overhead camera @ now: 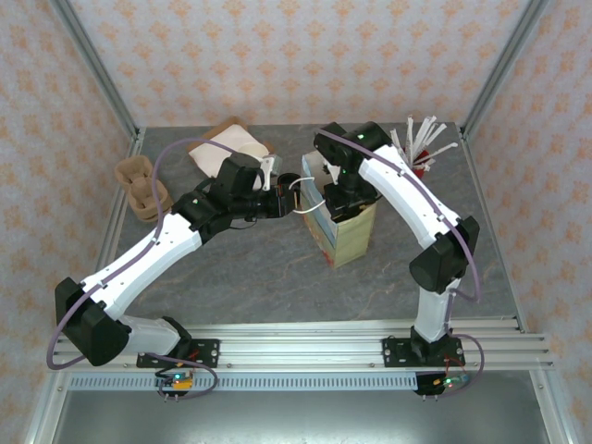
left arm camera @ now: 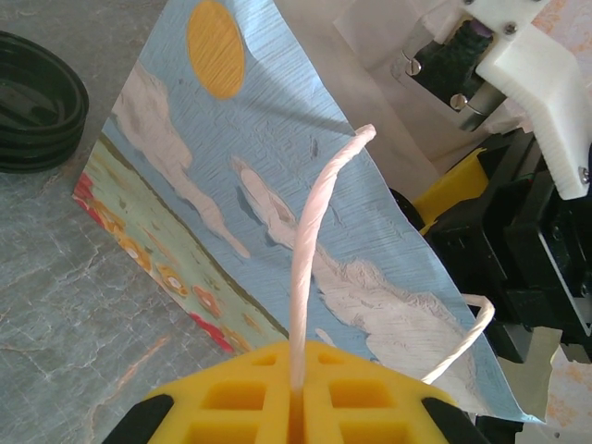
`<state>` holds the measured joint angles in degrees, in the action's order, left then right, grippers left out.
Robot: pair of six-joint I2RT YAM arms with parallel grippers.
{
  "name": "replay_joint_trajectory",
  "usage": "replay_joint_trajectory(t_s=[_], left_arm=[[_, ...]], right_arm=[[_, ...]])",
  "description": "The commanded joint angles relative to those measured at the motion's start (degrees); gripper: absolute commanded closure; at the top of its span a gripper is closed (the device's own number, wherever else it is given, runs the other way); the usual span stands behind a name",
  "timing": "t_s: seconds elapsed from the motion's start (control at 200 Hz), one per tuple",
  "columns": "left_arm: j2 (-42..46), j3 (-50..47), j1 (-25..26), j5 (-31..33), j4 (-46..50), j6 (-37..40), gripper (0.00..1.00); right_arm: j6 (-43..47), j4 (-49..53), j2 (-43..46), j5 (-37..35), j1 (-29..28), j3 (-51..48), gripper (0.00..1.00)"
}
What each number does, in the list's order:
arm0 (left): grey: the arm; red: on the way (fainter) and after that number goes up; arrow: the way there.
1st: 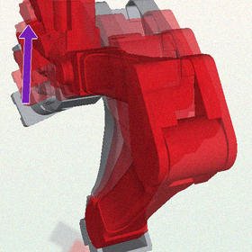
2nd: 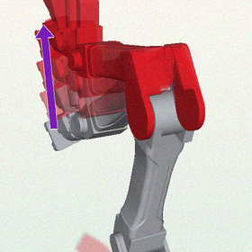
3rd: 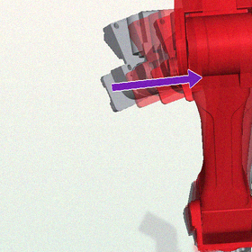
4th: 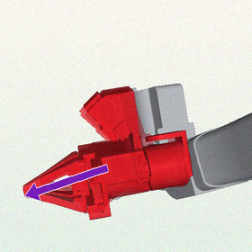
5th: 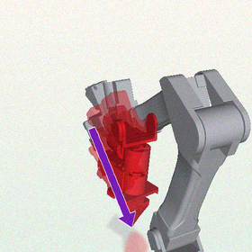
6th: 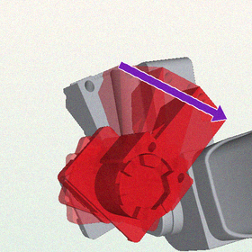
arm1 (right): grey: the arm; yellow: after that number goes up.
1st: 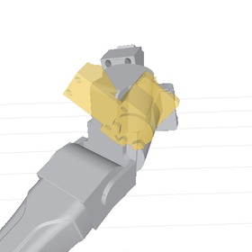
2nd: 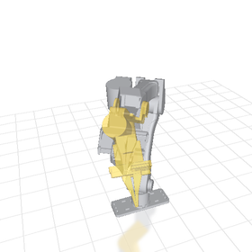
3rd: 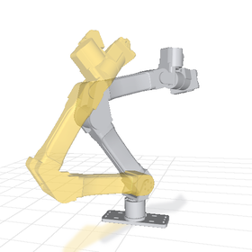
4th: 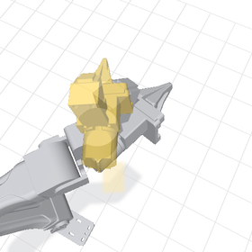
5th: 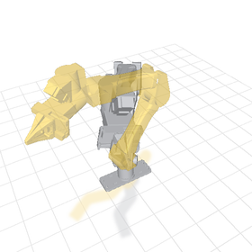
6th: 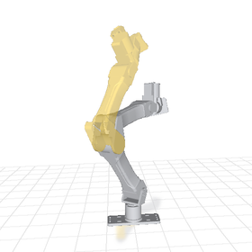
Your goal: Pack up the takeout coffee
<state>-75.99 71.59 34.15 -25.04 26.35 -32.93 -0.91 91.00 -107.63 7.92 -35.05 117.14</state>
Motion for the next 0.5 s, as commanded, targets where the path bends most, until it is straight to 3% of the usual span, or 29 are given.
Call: replay_joint_trajectory(t_s=[0.0, 0.495], left_arm=[[0.97, 0.76, 0.65, 0.77, 0.90, 1.44, 0.90], [-0.54, 3.06, 0.65, 0.52, 2.43, 1.73, 0.90]], right_arm=[[1.96, 0.32, -0.23, -1.36, 0.33, 1.10, 0.47], [4.77, 2.15, -2.91, -3.68, 0.24, 6.34, 0.47]])
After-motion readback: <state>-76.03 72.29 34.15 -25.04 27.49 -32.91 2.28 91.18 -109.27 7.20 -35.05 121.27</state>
